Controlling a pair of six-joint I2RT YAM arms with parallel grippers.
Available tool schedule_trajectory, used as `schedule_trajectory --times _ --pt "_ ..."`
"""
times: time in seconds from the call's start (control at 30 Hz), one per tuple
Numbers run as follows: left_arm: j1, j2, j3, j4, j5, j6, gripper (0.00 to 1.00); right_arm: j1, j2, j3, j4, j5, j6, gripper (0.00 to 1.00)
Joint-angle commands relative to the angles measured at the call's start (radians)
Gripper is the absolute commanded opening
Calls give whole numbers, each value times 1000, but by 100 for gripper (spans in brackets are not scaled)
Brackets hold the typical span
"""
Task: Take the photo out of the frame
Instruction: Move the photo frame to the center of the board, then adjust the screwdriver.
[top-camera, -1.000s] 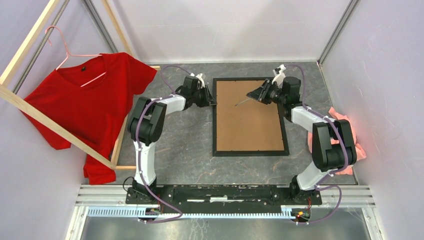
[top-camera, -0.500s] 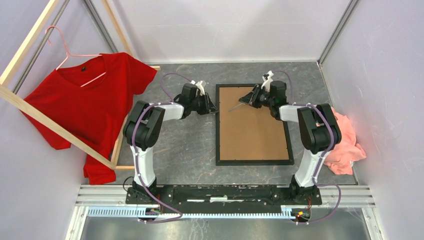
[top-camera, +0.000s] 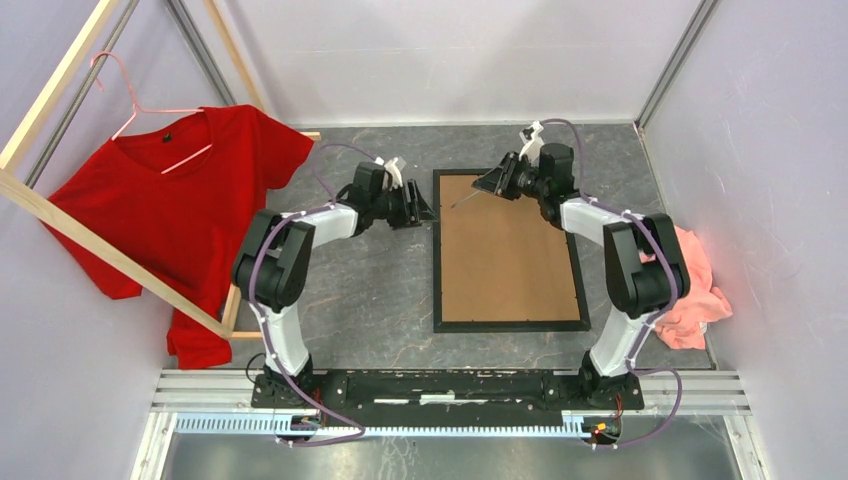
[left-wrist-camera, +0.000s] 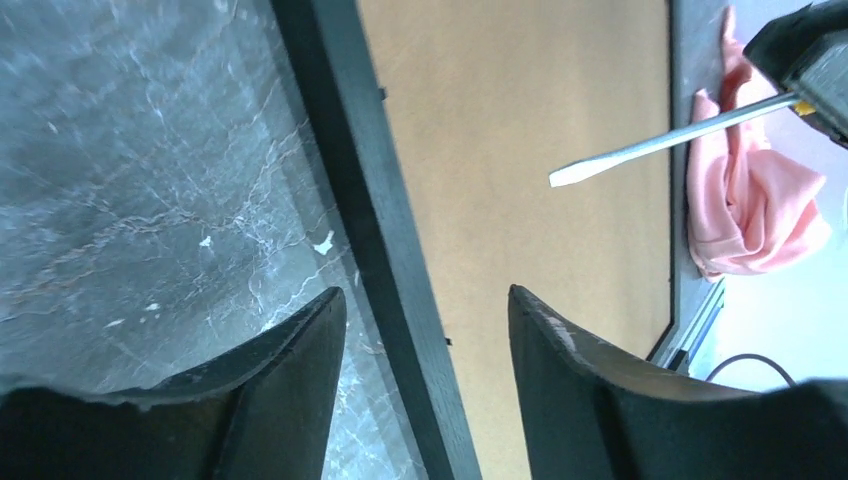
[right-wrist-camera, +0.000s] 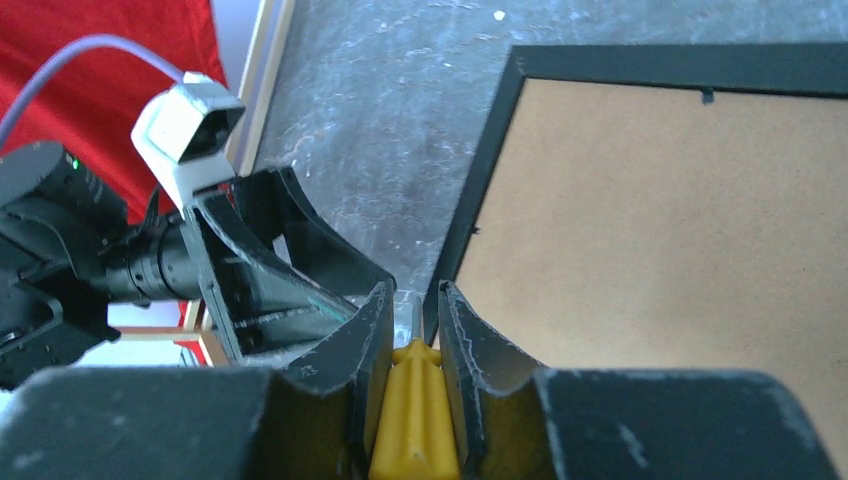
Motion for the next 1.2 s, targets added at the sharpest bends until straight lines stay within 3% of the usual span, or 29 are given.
schedule_trajectory --times 0.0,0.17,0.5,0.77,1.0,1.17 --pt "21 -150 29 -9 -14 72 71 -4 -150 -20 -42 -61 -100 0" --pt "21 -195 81 16 154 158 83 -3 -250 -98 13 -155 -93 0" --pt "-22 -132 103 27 484 242 80 5 -339 -158 56 -334 -56 0" --pt "-83 -109 101 27 591 268 77 4 -342 -190 90 -352 -50 0" --pt "-109 -77 110 20 657 268 64 -3 -328 -224 256 -424 97 0" --pt "-118 -74 116 20 685 263 44 -13 -306 -228 260 -432 93 0"
